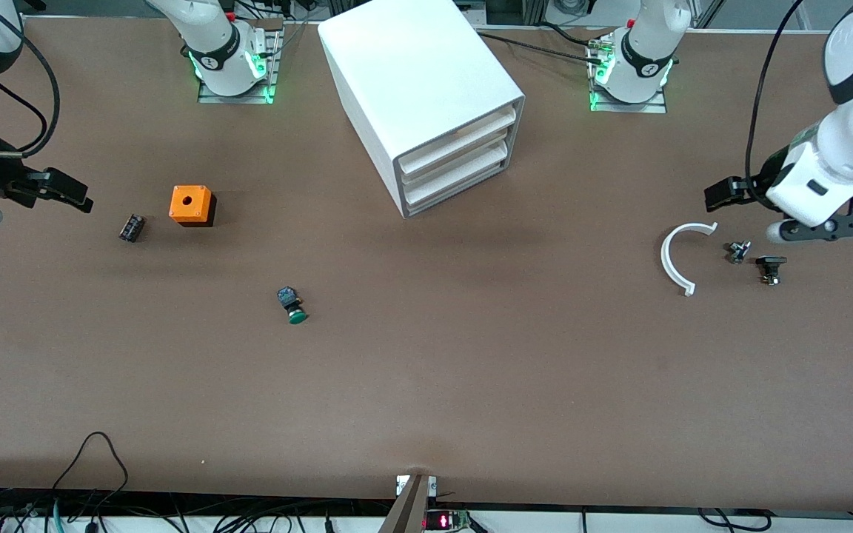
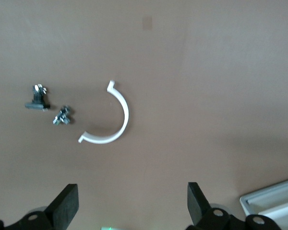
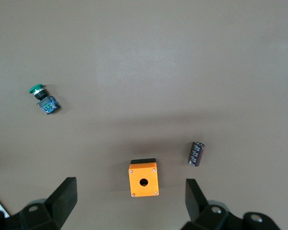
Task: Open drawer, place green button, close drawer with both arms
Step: 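Reach the left gripper to the drawer handle while the right gripper reaches the button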
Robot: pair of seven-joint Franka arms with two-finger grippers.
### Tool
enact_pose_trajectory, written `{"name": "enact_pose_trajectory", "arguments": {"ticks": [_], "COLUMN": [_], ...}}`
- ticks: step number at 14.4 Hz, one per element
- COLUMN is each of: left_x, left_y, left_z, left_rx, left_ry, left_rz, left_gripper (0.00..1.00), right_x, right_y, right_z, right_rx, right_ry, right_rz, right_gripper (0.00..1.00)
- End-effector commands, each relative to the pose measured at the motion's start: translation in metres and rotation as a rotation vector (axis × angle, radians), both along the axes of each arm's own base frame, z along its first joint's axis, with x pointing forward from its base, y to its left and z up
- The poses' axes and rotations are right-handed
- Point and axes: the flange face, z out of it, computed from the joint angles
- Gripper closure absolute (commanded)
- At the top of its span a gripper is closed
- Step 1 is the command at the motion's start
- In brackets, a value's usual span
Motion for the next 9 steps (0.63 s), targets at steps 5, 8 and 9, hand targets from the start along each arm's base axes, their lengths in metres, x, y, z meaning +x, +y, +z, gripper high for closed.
{"name": "enact_pose_trajectory", "arguments": {"ticks": [5,8,9], "left_x": [0.014,-0.014,-0.025], "left_y": [-0.057,-0.113,-0.138], "left_z": [-0.162,-0.249,-0.27], "left_rx": [-0.399,-0.584,-0.652], "left_ry": [0.36,0.409,0.416], "left_rz": [0.027,-0.025,-0.075], "left_gripper": [0.0,0.0,0.0], "right_x": [0.039,0.058,0.063], "right_y": [0.05,0.086,0.096], "right_z": [-0.063,-0.093,-0.108], "right_rx": [0.009,0.003,0.002], "right_ry": [0.024,-0.027,-0.031], "right_rz": [0.074,0.128,0.142], "right_gripper": [0.0,0.0,0.0]}}
